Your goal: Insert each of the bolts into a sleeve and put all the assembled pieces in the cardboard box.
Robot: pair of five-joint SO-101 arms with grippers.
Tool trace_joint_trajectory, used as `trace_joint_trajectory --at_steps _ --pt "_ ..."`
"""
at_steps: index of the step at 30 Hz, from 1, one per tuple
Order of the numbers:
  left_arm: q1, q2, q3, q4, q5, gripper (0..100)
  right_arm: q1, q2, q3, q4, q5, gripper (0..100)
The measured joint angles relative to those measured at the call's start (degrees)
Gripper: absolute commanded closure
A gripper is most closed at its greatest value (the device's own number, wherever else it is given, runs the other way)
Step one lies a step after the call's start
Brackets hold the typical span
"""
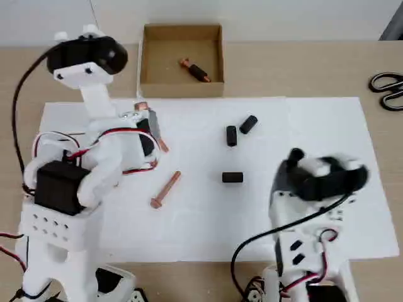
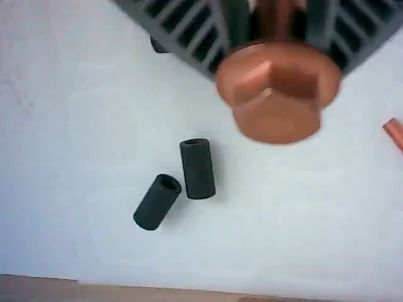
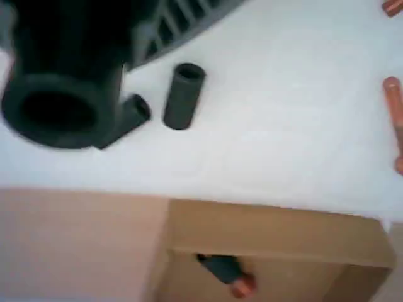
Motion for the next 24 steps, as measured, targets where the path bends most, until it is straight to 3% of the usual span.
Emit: trace_joint_trajectory --at_steps 14,24 --pt "7.91 -2.02 19.60 -20.57 0.00 99 -20.31 3.25 13.63 -12.84 0.44 99.5" --pt "8.00 -12.66 33.58 -38.68 0.00 99 -22.33 3.34 25.85 -23.03 0.44 99.5"
